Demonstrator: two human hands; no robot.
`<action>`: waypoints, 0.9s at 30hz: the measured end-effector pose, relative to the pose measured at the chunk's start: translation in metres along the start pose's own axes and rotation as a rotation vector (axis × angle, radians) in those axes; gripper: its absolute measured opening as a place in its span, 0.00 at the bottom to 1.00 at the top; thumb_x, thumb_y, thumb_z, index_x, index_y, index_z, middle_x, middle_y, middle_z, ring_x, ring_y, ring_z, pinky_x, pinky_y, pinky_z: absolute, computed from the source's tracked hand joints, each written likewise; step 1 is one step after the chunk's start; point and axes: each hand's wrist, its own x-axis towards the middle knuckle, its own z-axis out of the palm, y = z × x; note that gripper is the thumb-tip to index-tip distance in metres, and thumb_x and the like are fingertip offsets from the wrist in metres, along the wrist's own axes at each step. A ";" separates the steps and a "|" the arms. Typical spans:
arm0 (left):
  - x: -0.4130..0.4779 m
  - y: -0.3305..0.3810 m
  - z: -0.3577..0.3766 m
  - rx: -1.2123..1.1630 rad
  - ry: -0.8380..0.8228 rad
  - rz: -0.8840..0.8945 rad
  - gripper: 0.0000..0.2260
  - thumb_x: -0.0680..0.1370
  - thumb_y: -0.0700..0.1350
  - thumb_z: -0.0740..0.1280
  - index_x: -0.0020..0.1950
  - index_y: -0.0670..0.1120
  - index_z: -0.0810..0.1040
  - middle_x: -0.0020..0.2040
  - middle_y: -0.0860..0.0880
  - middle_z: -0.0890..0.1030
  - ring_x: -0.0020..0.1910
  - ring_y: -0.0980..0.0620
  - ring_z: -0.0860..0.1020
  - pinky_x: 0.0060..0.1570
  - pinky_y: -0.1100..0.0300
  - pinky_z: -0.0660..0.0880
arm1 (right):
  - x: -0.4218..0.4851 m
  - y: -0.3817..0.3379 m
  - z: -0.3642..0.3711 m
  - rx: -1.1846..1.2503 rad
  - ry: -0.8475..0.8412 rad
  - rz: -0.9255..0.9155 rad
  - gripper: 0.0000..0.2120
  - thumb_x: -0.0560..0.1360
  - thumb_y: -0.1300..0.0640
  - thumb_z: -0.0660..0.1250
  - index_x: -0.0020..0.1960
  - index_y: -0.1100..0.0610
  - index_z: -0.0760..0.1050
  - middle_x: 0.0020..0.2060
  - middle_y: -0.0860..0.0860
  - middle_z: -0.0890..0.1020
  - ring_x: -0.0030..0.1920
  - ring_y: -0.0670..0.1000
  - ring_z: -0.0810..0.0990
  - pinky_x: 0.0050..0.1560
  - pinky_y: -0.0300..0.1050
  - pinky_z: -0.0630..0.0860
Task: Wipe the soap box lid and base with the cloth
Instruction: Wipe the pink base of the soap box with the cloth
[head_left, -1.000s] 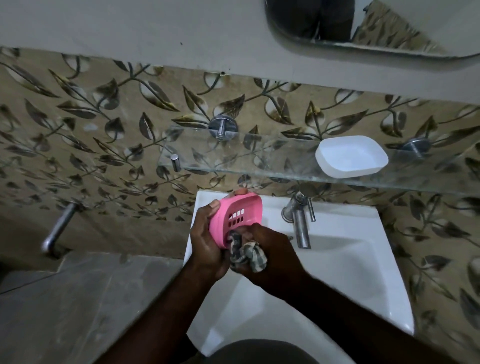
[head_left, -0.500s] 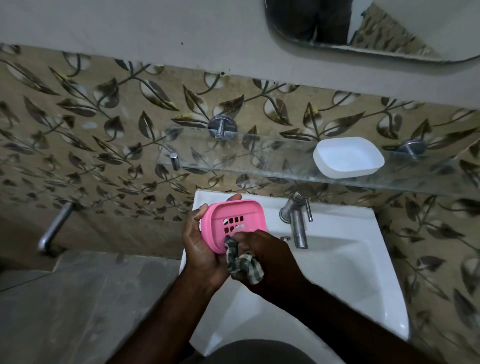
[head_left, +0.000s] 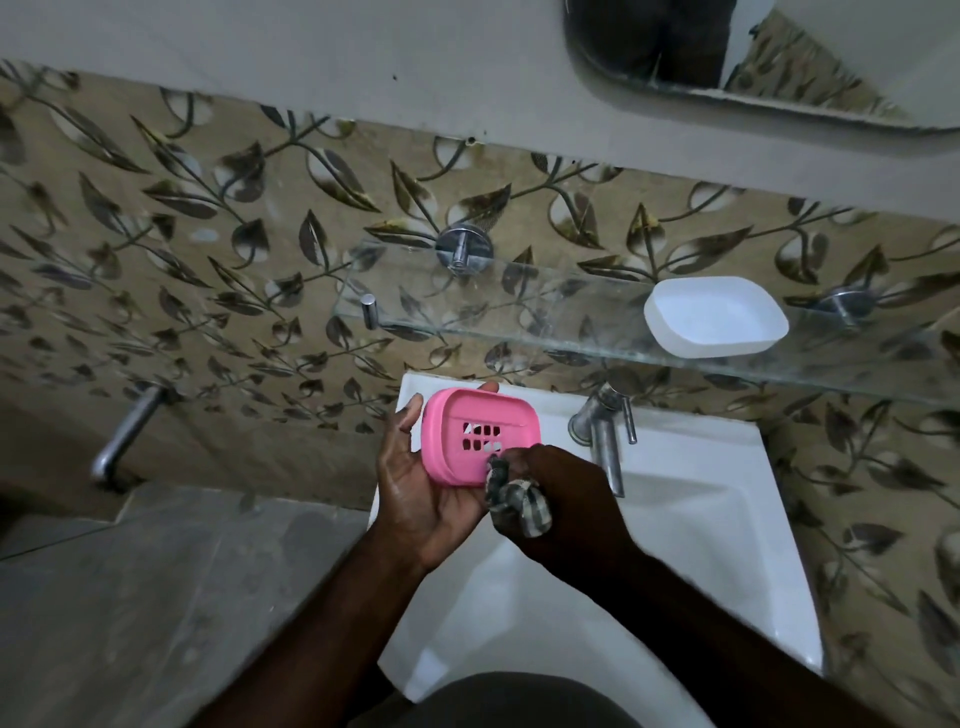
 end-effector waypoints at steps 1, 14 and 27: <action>0.001 -0.003 -0.001 -0.017 -0.015 0.021 0.30 0.73 0.60 0.61 0.66 0.39 0.76 0.58 0.40 0.80 0.58 0.43 0.76 0.63 0.50 0.71 | 0.000 -0.004 -0.001 0.068 0.020 0.031 0.14 0.65 0.47 0.67 0.45 0.55 0.78 0.38 0.47 0.81 0.39 0.52 0.81 0.39 0.44 0.77; 0.009 -0.002 0.000 0.082 -0.106 0.202 0.30 0.62 0.60 0.73 0.56 0.42 0.81 0.53 0.39 0.81 0.51 0.40 0.80 0.54 0.43 0.76 | 0.004 -0.011 -0.002 -0.076 -0.038 0.038 0.14 0.68 0.46 0.64 0.48 0.53 0.78 0.40 0.48 0.82 0.40 0.54 0.80 0.38 0.45 0.79; 0.011 -0.011 0.003 0.035 -0.086 0.077 0.37 0.54 0.55 0.80 0.57 0.37 0.78 0.49 0.38 0.77 0.51 0.38 0.75 0.46 0.48 0.81 | -0.013 0.002 0.003 0.163 0.014 0.245 0.10 0.65 0.50 0.68 0.46 0.47 0.76 0.36 0.45 0.81 0.37 0.49 0.80 0.37 0.46 0.78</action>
